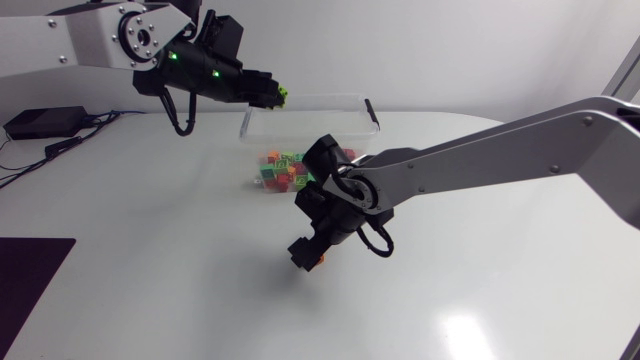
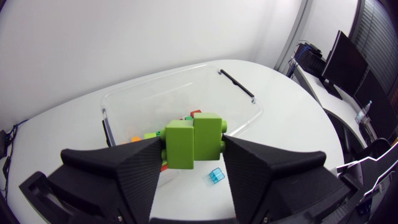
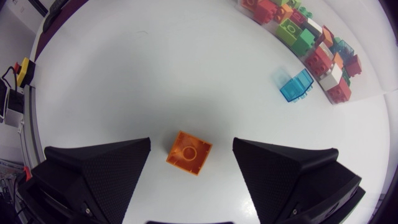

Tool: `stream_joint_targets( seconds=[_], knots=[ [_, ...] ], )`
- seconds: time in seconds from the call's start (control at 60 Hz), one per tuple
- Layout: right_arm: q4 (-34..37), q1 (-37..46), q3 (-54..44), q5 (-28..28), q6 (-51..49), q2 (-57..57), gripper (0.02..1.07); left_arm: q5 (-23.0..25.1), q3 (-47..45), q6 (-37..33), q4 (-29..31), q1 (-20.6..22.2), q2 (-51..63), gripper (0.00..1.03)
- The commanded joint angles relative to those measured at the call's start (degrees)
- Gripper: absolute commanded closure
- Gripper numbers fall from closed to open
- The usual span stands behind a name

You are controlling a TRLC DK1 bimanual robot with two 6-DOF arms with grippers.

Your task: Place the duplo bricks in the container

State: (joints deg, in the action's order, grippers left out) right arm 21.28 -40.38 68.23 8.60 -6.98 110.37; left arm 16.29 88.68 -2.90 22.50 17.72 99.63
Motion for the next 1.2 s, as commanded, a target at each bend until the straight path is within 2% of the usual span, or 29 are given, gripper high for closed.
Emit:
stream_joint_targets(
  seconds=[0.0, 0.05, 0.317, 0.467, 0.617, 0.667, 0.683, 0.7, 0.717, 0.75, 0.817, 0.967, 1.183],
  knots=[
    [1.13, -0.58, 1.12, -0.95, 1.80, 2.92, 0.20, 2.07, 2.72, -1.76, -1.50, -1.02, 2.67, 0.83],
    [1.13, -0.58, 1.30, -1.39, 1.89, 3.28, 0.25, 2.87, 2.99, -1.94, -2.11, -1.19, 3.20, 0.83],
    [1.57, -0.58, 1.82, -1.92, 1.53, 5.12, 0.70, 4.62, 7.91, -2.64, -4.13, -1.46, 9.17, 0.83],
    [1.93, -0.66, 0.86, -1.39, 0.48, 5.21, 0.72, 4.62, 11.07, -2.38, -5.10, -1.02, 13.22, 0.83],
    [1.84, 1.09, -1.69, -0.95, -0.22, 0.46, 0.73, 4.62, 14.50, -1.76, -5.45, -0.66, 16.82, 0.81],
    [2.45, 2.06, -2.22, -0.78, -0.66, -1.82, 0.73, 4.45, 15.64, -1.23, -5.45, -0.40, 18.23, 0.69],
    [2.63, 2.50, -2.48, -0.69, -0.75, -2.70, 0.73, 4.27, 16.08, -0.97, -5.36, -0.40, 18.75, 0.58],
    [2.89, 2.94, -2.66, -0.69, -0.84, -3.76, 0.73, 4.18, 16.26, -0.88, -5.36, -0.40, 19.02, 0.52],
    [3.16, 3.29, -2.75, -0.69, -1.01, -4.55, 0.73, 3.66, 16.70, -0.80, -5.36, -0.22, 19.54, 0.29],
    [3.86, 4.08, -2.92, -0.69, -1.37, -6.30, 0.73, 2.60, 16.96, -0.71, -5.28, -0.05, 19.90, 0.05],
    [4.83, 5.84, -2.92, -0.43, -2.07, -9.91, 0.73, 1.11, 17.14, -0.88, -5.45, 0.13, 20.34, 0.03],
    [7.90, 9.09, -0.29, 0.63, -3.92, -16.24, 0.73, 1.02, 16.61, -0.80, -5.36, -0.14, 19.28, 0.03],
    [9.57, 13.75, 5.78, 2.30, -4.62, -18.52, 0.72, 1.02, 8.00, -1.76, -4.40, -0.75, 7.94, 0.03]
  ],
)
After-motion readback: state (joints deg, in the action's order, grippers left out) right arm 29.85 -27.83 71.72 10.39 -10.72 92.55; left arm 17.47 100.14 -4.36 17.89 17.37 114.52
